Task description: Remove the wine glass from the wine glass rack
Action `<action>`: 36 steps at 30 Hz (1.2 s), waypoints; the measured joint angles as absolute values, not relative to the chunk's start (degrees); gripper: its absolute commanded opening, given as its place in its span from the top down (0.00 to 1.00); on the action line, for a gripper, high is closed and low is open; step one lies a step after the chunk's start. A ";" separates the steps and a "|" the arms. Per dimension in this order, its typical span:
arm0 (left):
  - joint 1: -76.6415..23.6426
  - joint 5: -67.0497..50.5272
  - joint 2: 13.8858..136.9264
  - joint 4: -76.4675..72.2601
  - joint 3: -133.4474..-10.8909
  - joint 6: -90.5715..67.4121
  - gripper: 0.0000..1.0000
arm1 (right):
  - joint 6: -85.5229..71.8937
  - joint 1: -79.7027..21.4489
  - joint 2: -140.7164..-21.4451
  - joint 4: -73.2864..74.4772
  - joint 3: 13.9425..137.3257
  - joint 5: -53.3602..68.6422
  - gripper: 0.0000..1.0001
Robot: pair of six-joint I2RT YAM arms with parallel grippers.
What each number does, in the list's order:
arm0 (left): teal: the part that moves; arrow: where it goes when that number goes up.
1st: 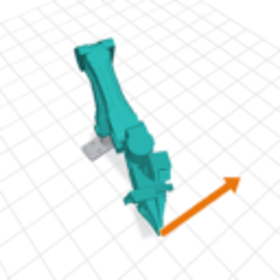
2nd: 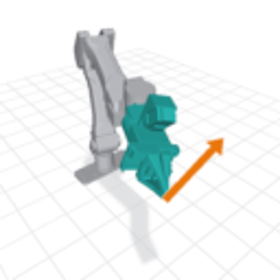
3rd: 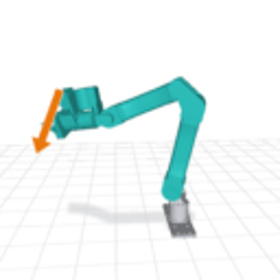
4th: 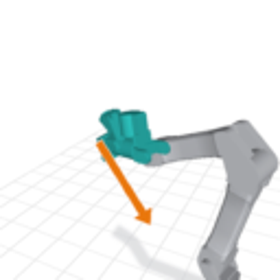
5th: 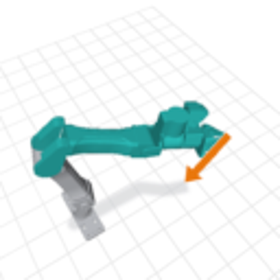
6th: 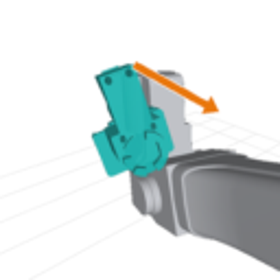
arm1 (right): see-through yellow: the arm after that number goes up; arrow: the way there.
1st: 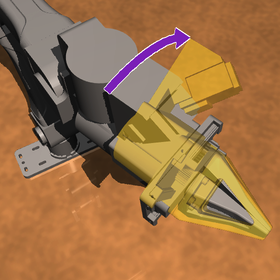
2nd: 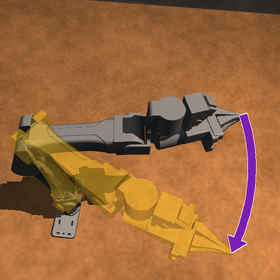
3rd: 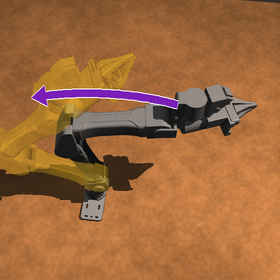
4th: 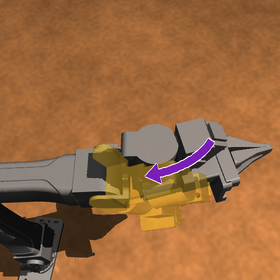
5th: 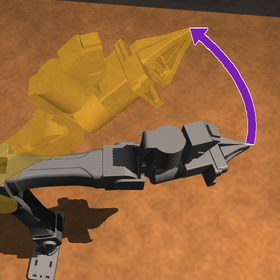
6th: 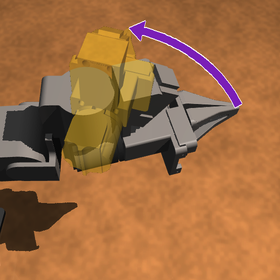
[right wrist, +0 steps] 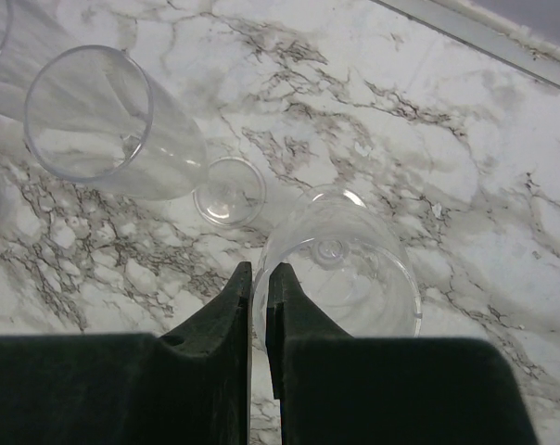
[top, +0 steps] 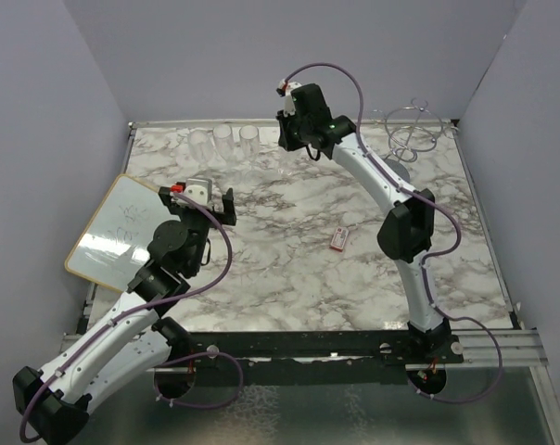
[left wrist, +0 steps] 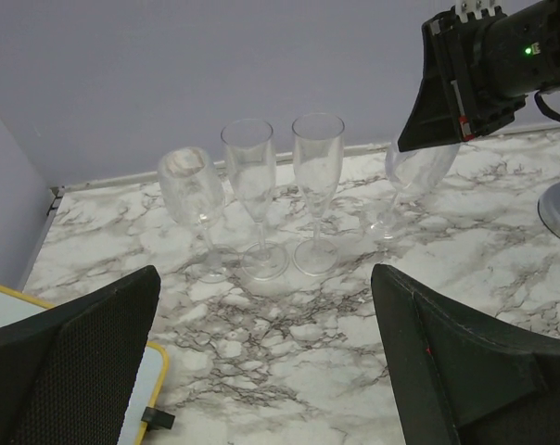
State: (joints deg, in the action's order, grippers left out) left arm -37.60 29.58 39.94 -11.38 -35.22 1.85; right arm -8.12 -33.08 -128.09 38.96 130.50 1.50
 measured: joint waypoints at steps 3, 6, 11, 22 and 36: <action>-37.60 29.67 39.97 -11.14 -35.22 1.91 0.02 | -7.57 -33.87 -130.17 40.27 132.70 0.56 0.99; -37.60 29.65 39.97 -10.92 -35.22 2.02 0.02 | -6.74 -34.79 -131.24 40.49 133.49 -0.67 0.99; -37.56 29.65 39.97 -10.72 -35.22 2.11 0.02 | -5.89 -36.27 -133.12 41.41 135.83 -1.85 0.99; -37.56 29.61 39.97 -9.65 -35.22 2.24 0.02 | -6.20 -36.80 -133.62 43.99 136.46 -2.22 0.96; -37.50 29.58 39.97 -9.26 -35.22 2.24 0.03 | -6.39 -36.80 -134.74 44.12 137.78 -2.17 0.71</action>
State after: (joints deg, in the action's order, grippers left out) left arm -37.50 29.58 39.97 -9.26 -35.22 2.24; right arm -6.39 -36.80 -134.74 44.12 137.78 -2.17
